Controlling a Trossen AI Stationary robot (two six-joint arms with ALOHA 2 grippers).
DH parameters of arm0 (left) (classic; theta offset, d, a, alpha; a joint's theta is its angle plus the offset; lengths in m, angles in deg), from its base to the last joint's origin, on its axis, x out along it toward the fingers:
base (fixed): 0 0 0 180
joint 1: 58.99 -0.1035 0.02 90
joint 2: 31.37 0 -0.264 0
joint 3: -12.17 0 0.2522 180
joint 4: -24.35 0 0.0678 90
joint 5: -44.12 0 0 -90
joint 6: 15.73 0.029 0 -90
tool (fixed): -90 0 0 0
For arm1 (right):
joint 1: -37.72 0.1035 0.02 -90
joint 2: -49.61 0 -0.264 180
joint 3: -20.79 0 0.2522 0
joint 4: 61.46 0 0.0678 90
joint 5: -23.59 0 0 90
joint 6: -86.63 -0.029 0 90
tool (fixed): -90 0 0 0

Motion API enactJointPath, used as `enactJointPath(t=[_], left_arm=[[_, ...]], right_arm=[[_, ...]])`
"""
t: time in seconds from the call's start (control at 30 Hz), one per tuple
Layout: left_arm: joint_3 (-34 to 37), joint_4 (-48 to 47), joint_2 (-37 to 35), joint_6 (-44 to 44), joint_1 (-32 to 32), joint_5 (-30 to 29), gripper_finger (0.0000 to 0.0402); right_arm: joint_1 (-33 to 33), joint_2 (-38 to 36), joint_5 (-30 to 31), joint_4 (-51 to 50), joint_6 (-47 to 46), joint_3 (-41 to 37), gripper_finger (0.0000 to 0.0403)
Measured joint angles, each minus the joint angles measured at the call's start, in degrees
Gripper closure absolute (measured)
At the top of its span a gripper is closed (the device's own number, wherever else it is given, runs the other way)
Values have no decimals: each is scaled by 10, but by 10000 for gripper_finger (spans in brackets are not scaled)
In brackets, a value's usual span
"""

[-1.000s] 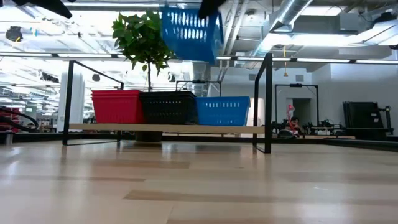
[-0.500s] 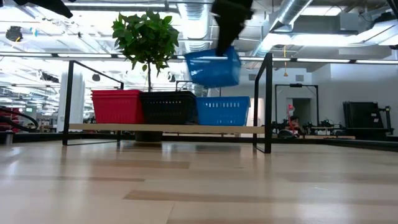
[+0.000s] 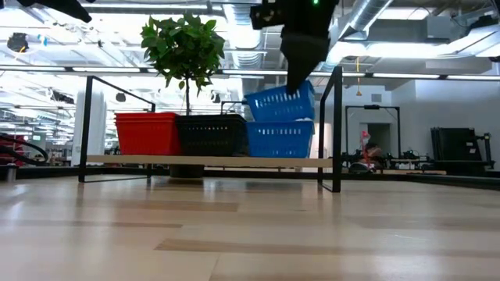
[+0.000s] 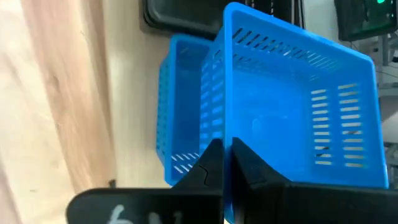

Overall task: Stack baskets on shelf by color
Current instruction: Stack the left blue basket on top of the other blue basket on the shelf

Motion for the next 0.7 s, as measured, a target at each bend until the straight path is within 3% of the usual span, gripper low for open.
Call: enactJointPath(t=[0.27, 0.7], left_arm=[[0, 0, 0, 0, 0, 0, 136], [0, 0, 0, 0, 0, 0, 136]], right_arm=[[-16, 0, -5, 65, 27, -45, 388], [-33, 0, -47, 81, 45, -45, 372]])
